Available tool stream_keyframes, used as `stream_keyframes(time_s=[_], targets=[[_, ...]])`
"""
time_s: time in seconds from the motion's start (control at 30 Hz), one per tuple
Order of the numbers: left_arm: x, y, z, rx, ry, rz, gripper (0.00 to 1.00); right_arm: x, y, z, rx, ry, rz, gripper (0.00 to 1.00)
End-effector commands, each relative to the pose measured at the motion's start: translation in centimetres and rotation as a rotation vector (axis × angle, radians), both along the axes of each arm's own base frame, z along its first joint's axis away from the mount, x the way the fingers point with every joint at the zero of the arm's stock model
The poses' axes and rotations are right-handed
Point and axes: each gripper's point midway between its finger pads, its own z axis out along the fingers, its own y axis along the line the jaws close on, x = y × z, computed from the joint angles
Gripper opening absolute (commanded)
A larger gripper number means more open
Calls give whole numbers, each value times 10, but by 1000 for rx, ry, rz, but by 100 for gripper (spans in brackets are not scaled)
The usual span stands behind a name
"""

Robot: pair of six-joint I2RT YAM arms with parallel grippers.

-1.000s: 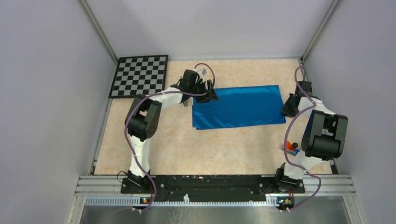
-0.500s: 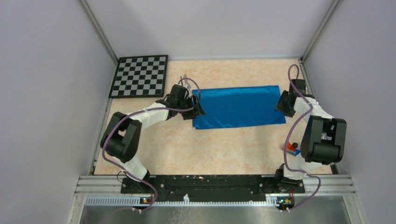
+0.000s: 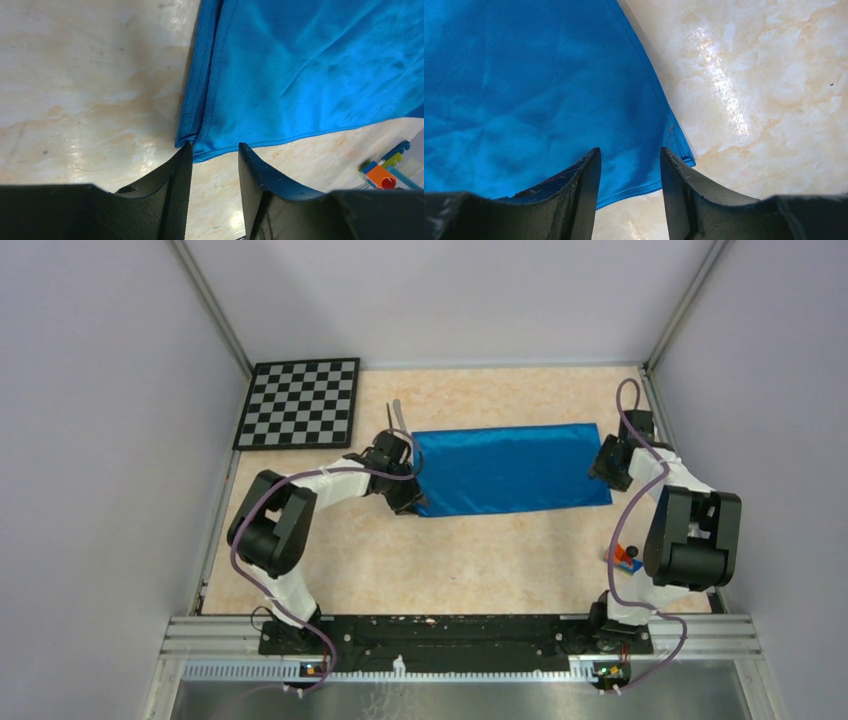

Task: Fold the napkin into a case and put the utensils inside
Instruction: Smooth out the rectangle-folded napkin at the center of the board.

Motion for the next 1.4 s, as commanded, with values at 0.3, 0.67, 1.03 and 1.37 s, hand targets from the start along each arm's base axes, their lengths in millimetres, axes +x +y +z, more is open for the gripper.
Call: stream_keyframes(time_s=[0.3, 0.67, 1.03, 1.37], targets=[[6, 4, -5, 208, 85, 99, 38, 8, -5, -2, 4, -28, -22, 46], [15, 4, 6, 231, 41, 61, 6, 7, -5, -5, 10, -23, -24, 41], [-12, 3, 23, 198, 83, 75, 47, 8, -2, -6, 26, -32, -16, 41], [-12, -2, 2, 239, 194, 109, 39, 8, -2, -5, 33, -35, -17, 41]])
